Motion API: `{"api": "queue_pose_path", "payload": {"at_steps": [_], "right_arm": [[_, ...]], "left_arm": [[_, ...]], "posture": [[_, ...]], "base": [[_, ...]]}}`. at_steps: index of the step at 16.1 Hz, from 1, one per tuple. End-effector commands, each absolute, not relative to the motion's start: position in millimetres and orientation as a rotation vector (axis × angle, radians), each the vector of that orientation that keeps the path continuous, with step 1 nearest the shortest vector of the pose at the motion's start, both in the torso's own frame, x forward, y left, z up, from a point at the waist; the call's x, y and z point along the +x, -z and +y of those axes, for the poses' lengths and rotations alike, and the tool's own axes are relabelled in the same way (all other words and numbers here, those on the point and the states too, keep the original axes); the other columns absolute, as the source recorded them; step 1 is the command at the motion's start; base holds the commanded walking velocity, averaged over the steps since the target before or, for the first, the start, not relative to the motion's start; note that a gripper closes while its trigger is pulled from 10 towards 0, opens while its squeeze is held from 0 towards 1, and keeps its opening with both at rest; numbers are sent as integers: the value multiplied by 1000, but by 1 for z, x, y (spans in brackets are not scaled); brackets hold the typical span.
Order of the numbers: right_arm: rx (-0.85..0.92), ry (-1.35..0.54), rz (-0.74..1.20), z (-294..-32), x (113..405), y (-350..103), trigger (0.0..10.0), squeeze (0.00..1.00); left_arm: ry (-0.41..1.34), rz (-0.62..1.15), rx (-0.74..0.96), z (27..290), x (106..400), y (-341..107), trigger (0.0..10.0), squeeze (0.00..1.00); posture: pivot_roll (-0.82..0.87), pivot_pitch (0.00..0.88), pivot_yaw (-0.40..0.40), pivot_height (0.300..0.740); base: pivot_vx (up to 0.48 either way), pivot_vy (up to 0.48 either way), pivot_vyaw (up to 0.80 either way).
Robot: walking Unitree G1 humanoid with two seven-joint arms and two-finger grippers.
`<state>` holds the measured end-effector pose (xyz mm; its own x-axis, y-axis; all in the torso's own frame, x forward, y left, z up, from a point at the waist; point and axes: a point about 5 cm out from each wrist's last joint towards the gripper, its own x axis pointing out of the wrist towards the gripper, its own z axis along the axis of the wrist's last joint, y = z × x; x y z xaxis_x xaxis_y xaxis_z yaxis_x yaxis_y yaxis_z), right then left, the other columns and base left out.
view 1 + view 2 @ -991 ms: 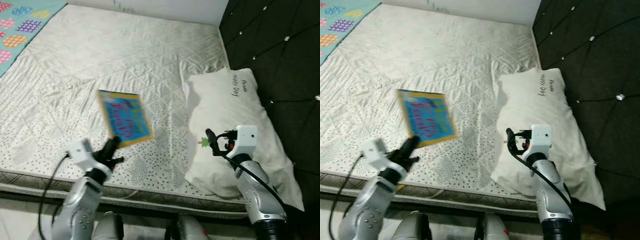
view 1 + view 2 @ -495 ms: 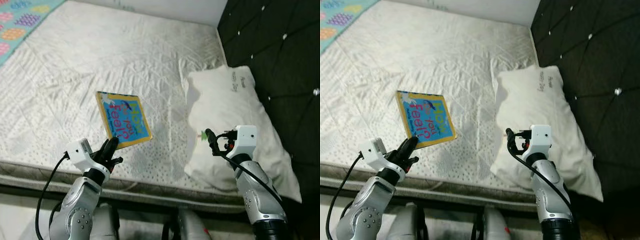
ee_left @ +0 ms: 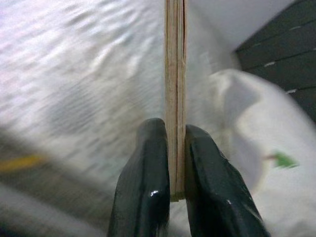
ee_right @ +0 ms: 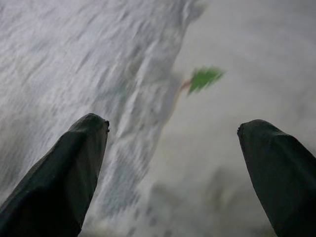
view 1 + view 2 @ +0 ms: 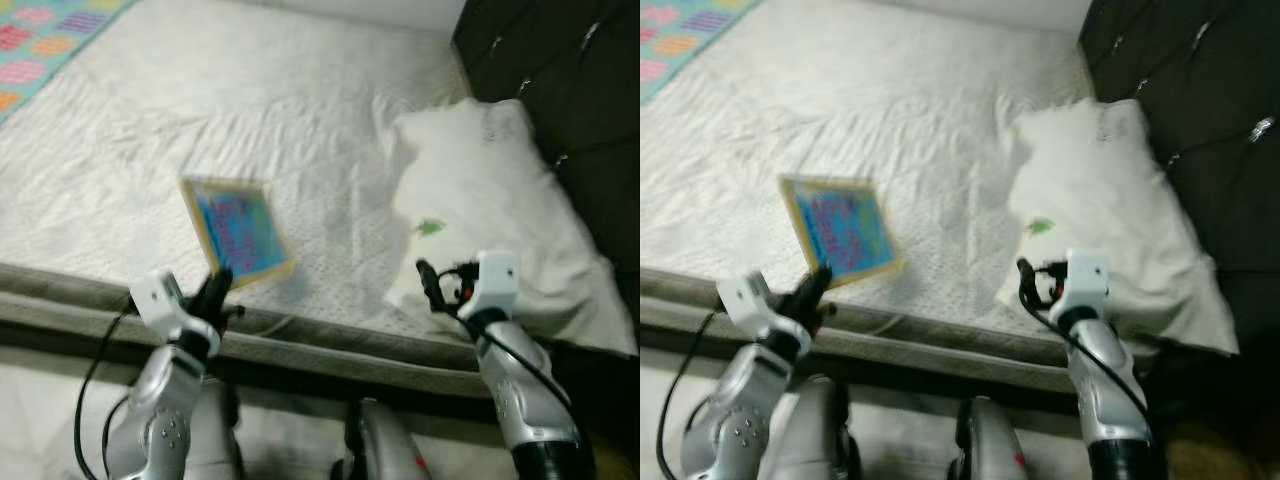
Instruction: Clean up the room
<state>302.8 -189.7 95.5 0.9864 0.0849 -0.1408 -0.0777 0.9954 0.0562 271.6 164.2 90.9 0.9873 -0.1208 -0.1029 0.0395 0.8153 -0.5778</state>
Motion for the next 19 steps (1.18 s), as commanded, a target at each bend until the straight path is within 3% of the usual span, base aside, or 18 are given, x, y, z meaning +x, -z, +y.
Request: {"api": "queue_pose_path", "payload": {"at_steps": [1,7,13,19], "right_arm": [[47,-77,143,-192,303,-96,10000,0],[33,-68,144,-199,300,-98,10000,0],[-75,-40,136,-231,285,-114,10000,0],[-153,-20,163,-254,262,-124,10000,0]], "left_arm": [[110,93,-604,163,277,-102,10000,0],[209,185,-610,160,288,-104,10000,0],[358,382,-665,159,303,-91,10000,0],[473,393,-740,154,331,-99,10000,0]], "posture": [[-60,185,-125,611],[-88,195,-133,611],[-211,228,-178,611],[-308,244,-208,611]], "base": [[0,0,0],[0,0,0],[0,0,0],[0,0,0]]}}
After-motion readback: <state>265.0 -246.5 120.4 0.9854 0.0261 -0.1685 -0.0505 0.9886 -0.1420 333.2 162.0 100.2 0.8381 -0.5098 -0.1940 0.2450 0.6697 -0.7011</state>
